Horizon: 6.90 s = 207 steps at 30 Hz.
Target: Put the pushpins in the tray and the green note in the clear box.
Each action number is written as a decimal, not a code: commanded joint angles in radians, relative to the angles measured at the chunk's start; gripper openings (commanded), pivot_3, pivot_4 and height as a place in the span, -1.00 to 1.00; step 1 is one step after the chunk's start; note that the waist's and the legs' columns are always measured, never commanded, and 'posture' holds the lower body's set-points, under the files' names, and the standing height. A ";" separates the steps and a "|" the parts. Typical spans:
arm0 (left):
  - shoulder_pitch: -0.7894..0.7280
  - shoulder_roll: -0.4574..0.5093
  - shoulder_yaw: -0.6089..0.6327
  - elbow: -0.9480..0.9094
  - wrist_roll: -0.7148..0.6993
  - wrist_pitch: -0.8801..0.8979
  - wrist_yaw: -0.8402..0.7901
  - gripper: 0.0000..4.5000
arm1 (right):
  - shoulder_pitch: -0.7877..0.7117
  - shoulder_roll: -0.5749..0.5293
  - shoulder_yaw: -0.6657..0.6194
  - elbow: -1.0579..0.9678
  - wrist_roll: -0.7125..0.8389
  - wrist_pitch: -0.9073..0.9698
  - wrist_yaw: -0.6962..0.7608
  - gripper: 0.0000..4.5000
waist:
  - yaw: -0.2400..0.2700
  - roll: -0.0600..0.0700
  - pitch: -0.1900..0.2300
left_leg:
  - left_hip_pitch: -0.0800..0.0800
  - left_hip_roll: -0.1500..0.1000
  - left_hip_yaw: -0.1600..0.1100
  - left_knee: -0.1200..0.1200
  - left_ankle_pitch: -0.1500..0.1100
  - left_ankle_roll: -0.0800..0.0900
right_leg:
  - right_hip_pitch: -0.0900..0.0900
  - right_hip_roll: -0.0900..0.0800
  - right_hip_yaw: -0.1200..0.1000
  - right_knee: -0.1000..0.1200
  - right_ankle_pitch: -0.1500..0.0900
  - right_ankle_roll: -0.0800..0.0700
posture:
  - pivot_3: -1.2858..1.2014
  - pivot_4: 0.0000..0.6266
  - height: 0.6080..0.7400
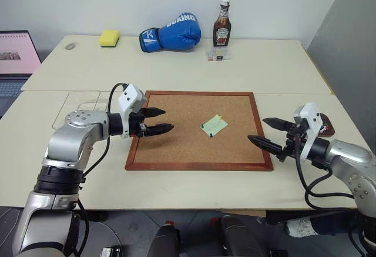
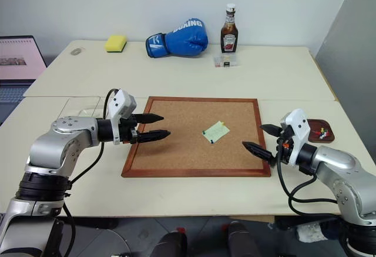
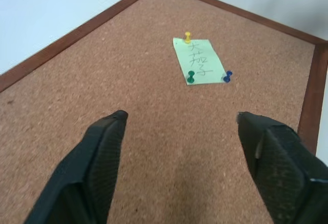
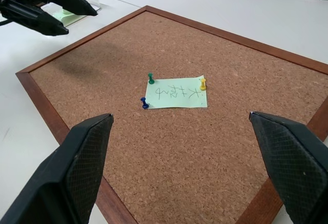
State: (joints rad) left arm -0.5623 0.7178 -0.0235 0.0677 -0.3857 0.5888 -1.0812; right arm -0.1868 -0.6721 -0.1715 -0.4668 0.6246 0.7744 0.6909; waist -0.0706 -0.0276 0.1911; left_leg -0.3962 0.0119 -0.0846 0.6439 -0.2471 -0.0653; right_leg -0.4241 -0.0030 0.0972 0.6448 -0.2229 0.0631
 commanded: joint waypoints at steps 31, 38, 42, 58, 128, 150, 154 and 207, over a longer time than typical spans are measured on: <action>-0.069 -0.253 -0.212 0.445 0.336 -0.409 0.088 -0.97 | -0.419 0.370 0.292 0.696 -0.421 -0.439 -0.103 1.00 | 0.013 0.002 -0.002 | 0.013 -0.001 0.000 0.001 0.000 0.000 | 0.012 0.000 0.000 0.001 0.002 0.002 | 0.03 -0.52 1.00; -0.054 -0.233 -0.204 0.390 0.323 -0.382 0.065 -0.97 | -0.474 0.407 0.288 0.849 -0.447 -0.495 -0.099 1.00 | 0.007 0.002 -0.002 | 0.016 0.000 0.000 0.001 0.000 0.000 | 0.014 0.000 0.001 0.002 0.002 0.002 | 0.03 -0.52 1.00; -0.031 -0.212 -0.216 0.328 0.313 -0.348 0.031 -1.00 | -0.510 0.414 0.288 0.929 -0.470 -0.512 -0.106 0.69 | -0.001 0.002 -0.002 | 0.015 0.000 0.000 0.000 0.000 0.000 | 0.014 0.000 0.001 0.001 0.002 0.002 | 0.03 -0.52 1.00; -0.037 -0.194 -0.213 0.297 0.343 -0.332 0.049 -1.00 | -0.494 0.409 0.308 0.933 -0.502 -0.523 -0.048 -0.88 | -0.013 0.003 -0.002 | 0.015 0.000 0.000 -0.001 0.000 0.000 | 0.013 0.000 0.001 0.001 0.001 0.001 | 0.03 -0.52 1.00; 0.052 -0.190 -0.249 0.213 0.383 -0.240 0.098 -1.00 | -0.488 0.076 -0.217 1.093 -0.375 -0.292 -0.380 -1.00 | -0.017 0.009 -0.006 | 0.017 -0.002 0.003 -0.003 0.002 0.003 | 0.015 0.000 0.004 -0.001 -0.001 -0.003 | 0.03 -0.52 1.00; 0.016 -0.201 -0.264 0.253 0.392 -0.266 0.095 -1.00 | -0.438 0.043 -0.199 1.010 -0.386 -0.341 -0.389 0.73 | -0.018 0.009 -0.006 | 0.017 -0.002 0.003 -0.003 0.002 0.003 | 0.015 0.000 0.004 -0.001 -0.002 -0.003 | 0.03 -0.52 1.00; 0.014 -0.202 -0.266 0.255 0.392 -0.270 0.092 -1.00 | -0.362 0.053 -0.105 0.767 -0.359 -0.360 -0.246 0.99 | -0.017 0.009 -0.006 | 0.017 -0.002 0.002 -0.003 0.002 0.003 | 0.015 0.000 0.004 -0.001 -0.002 -0.004 | 0.03 -0.52 1.00; 0.050 -0.161 -0.251 0.207 0.390 -0.246 0.073 -1.00 | -0.359 0.379 0.456 0.718 -0.504 -0.552 0.153 -0.69 | -0.017 0.009 -0.006 | 0.016 0.000 0.001 -0.004 0.001 0.003 | 0.013 0.000 0.002 -0.001 -0.002 -0.003 | 0.03 -0.52 1.00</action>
State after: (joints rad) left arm -0.5559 0.5395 -0.2324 0.2429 -0.0276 0.3012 -0.9922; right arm -0.5270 -0.2941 0.2820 0.2673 0.1311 0.2460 0.8287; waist -0.0878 -0.0186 0.1853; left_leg -0.3797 0.0116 -0.0834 0.6396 -0.2457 -0.0625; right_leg -0.4111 -0.0028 0.0992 0.6438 -0.2248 0.0599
